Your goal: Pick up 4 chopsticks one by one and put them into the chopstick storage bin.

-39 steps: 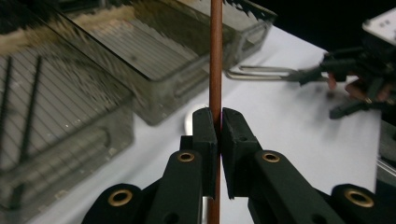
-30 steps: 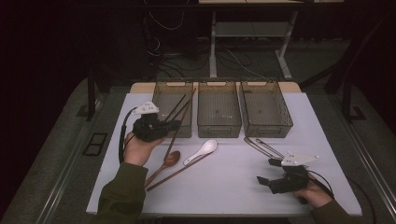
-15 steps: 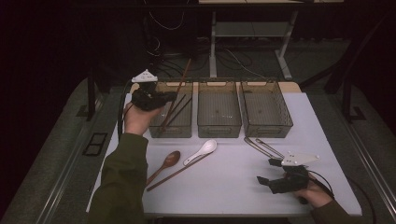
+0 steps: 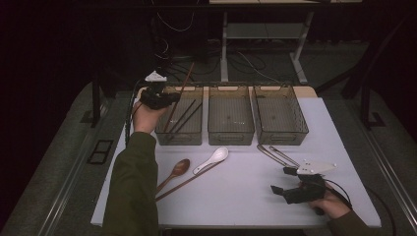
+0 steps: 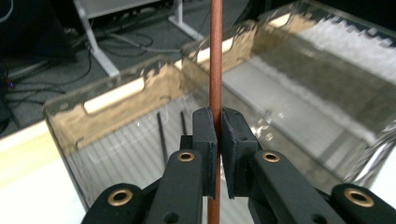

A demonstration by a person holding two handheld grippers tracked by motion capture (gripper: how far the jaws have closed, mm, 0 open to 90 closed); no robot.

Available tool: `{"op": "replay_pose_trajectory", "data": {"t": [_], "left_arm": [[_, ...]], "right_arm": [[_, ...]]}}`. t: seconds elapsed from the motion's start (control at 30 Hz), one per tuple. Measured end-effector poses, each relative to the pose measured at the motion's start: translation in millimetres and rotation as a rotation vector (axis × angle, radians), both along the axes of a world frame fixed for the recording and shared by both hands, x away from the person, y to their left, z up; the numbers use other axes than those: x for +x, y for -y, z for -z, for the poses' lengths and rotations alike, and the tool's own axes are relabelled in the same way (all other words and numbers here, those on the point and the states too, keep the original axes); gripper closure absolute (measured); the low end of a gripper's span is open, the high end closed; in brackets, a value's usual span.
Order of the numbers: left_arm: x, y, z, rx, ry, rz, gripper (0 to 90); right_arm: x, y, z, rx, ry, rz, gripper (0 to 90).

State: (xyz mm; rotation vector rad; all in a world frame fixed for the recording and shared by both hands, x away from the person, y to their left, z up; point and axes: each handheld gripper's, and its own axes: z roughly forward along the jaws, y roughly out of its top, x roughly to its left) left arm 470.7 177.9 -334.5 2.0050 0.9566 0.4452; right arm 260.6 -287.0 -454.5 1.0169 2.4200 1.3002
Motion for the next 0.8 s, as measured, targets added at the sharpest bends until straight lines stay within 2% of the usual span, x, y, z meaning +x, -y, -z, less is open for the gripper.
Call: {"op": "replay_pose_trajectory", "data": {"t": [0.13, 0.43, 0.5, 0.53, 0.73, 0.77, 0.8], "left_arm": [[1.8, -4.1, 12.5, 0.018, -0.025, -0.014, 84.1], [3.2, -12.7, 39.3, 0.024, -0.100, -0.042, 84.1], [3.4, -13.6, 42.6, -0.009, -0.105, -0.051, 84.1], [3.7, -13.7, 43.1, -0.010, -0.109, -0.053, 84.1], [8.5, -7.5, 48.4, -0.004, -0.129, -0.071, 83.5], [8.9, -6.6, 49.3, 0.005, -0.123, -0.078, 81.9], [9.0, -5.8, 49.9, 0.012, -0.118, -0.088, 75.7]], "right_arm": [[0.0, 0.1, 0.0, 0.000, -0.001, 0.000, 14.1], [0.5, -0.2, 0.7, -0.001, -0.004, 0.001, 14.1], [0.7, -0.2, 0.8, -0.001, -0.003, 0.001, 14.1], [0.7, -0.2, 0.9, -0.001, -0.003, 0.001, 14.1], [0.5, -0.3, 0.8, -0.004, -0.002, 0.000, 14.2], [0.5, -0.2, 0.8, -0.003, -0.002, -0.001, 14.2], [0.5, 0.0, 0.6, -0.002, -0.001, -0.001, 14.1]]}}
